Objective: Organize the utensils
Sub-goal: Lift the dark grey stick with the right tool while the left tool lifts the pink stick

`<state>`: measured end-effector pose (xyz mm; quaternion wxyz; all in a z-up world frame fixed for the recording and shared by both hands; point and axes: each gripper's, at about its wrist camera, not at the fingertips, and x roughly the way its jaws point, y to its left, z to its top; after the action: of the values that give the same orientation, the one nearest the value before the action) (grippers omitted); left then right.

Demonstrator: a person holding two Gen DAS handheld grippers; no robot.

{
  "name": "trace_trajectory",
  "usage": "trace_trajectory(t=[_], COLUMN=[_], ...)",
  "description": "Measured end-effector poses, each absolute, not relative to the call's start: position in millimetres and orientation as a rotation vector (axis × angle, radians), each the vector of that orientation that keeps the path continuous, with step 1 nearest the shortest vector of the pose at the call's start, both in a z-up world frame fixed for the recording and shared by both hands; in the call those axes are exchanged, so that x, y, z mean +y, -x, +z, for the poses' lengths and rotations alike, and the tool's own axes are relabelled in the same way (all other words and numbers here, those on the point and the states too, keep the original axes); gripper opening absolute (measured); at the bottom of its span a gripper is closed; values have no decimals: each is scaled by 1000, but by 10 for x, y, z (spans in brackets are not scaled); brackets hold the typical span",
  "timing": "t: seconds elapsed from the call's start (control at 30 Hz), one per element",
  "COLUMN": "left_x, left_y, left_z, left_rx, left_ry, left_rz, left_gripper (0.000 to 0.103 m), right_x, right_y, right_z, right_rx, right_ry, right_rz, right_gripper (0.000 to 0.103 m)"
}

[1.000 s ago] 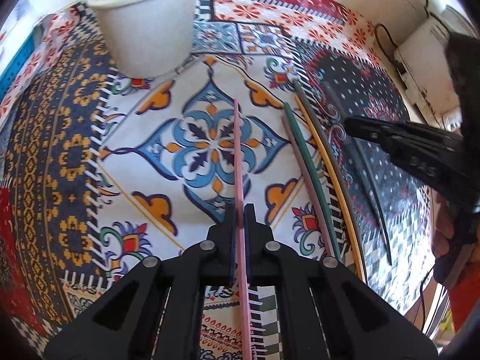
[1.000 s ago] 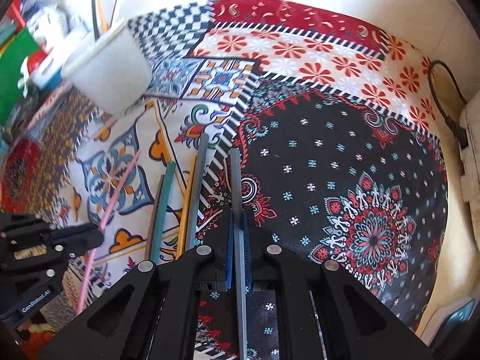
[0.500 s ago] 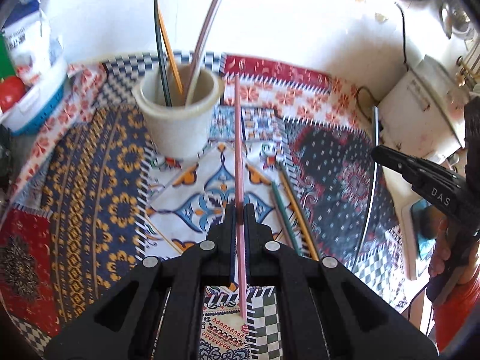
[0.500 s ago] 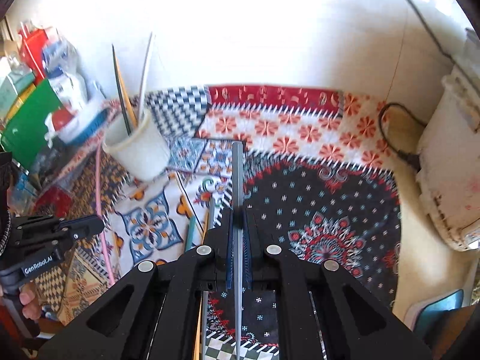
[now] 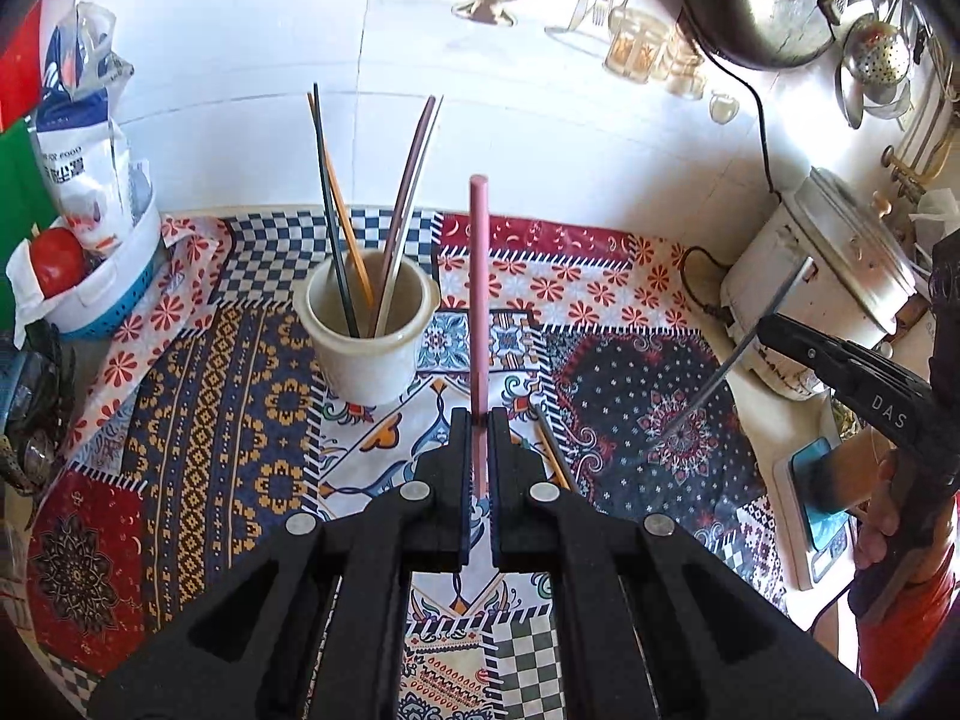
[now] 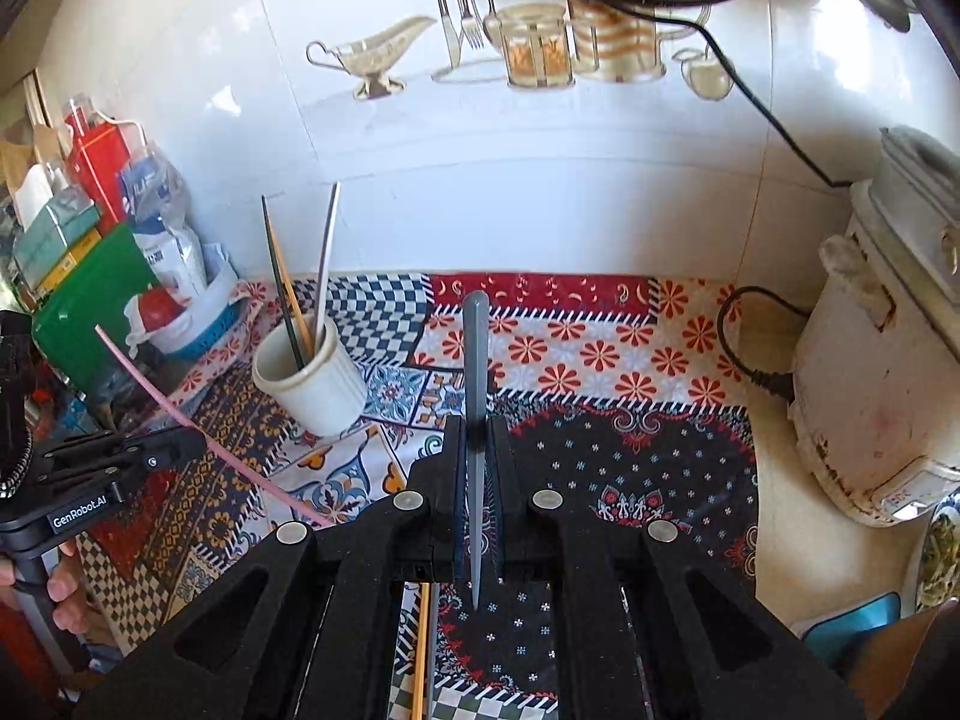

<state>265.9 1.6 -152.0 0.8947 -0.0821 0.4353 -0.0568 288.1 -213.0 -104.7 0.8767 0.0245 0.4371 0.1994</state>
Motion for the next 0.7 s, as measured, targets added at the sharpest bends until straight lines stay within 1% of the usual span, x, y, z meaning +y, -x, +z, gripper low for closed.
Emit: trace_trajectory(t=[0.6,0.7], left_x=[358,418], left_y=[-2686,-2700], left_z=[-1040,-962], left_rx=[754,730], left_ry=[207,207], left_rz=[-58,-44], left_gripper=[3,3], right_x=[-1959,-1889], right_y=[-2955,-2971], right_z=[-646,-583], right_rx=[792,776], right_ry=[-49,-46], right_rz=[469,493], right_gripper=[5,3])
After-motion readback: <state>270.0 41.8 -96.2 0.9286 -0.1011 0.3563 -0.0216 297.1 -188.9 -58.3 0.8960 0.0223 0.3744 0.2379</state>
